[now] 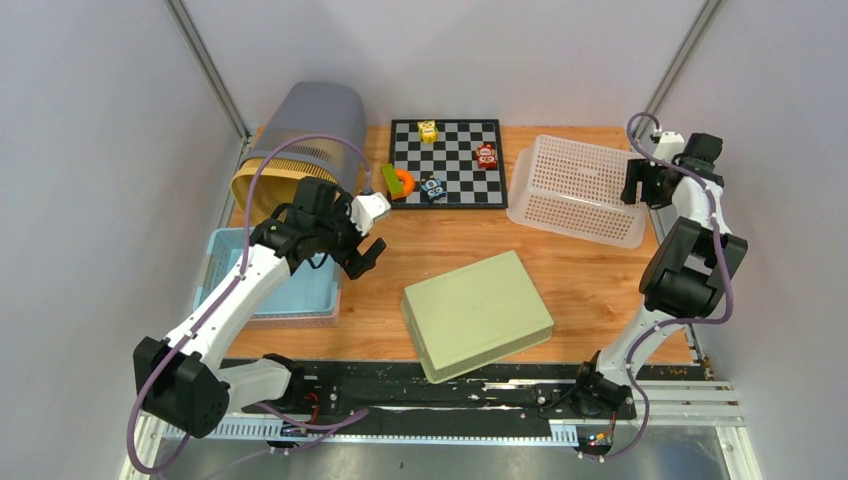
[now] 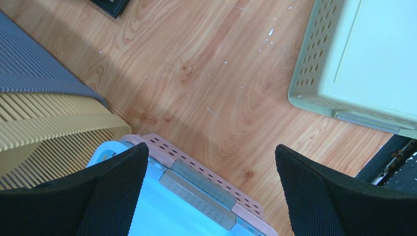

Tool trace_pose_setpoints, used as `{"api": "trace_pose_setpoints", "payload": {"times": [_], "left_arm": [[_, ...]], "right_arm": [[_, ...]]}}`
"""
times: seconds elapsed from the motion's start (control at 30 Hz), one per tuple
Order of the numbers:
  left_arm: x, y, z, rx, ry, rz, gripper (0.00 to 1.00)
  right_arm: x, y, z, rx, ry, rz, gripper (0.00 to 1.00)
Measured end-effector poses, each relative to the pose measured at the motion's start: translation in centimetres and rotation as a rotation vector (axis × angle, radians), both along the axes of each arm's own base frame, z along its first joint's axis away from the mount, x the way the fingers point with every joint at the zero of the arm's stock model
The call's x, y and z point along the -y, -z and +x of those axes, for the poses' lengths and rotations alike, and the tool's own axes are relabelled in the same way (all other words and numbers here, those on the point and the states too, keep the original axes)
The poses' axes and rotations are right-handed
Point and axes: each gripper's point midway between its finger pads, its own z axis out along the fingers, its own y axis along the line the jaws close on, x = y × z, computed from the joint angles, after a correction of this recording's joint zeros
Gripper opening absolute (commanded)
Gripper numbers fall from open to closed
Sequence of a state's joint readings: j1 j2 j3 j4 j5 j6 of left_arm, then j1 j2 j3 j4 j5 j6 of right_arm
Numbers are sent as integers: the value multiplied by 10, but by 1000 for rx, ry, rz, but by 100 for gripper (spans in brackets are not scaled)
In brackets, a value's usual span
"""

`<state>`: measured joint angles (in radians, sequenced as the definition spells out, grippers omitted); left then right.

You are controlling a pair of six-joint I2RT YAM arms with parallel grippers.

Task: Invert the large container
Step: Move the container to the corner of the board.

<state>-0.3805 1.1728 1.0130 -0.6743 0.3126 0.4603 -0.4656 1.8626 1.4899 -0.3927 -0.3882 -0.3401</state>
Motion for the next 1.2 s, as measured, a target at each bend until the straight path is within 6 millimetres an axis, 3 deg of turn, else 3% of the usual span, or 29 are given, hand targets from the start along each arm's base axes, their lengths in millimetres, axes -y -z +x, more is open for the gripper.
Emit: {"api": "trace_pose_setpoints", "payload": {"times": [0.37, 0.5, 0.67, 0.93, 1.03, 1.2], "left_arm": [[0, 3, 1, -10, -3, 7, 100], [-1, 3, 1, -10, -4, 8, 100], [-1, 4, 1, -9, -5, 9, 100], [-1, 3, 1, -8, -5, 9, 100], [-1, 3, 1, -7, -5, 9, 100], [-1, 3, 1, -7, -5, 9, 100]], "right_arm": [[-1, -10, 37, 45, -143, -182, 82], [-3, -16, 40, 51, -163, -233, 84], [-14, -29, 9, 48, -187, -265, 84], [-48, -90, -59, 183, -224, -333, 83], [-62, -86, -79, 194, -243, -310, 81], [-90, -48, -98, 115, -280, -202, 77]]}}
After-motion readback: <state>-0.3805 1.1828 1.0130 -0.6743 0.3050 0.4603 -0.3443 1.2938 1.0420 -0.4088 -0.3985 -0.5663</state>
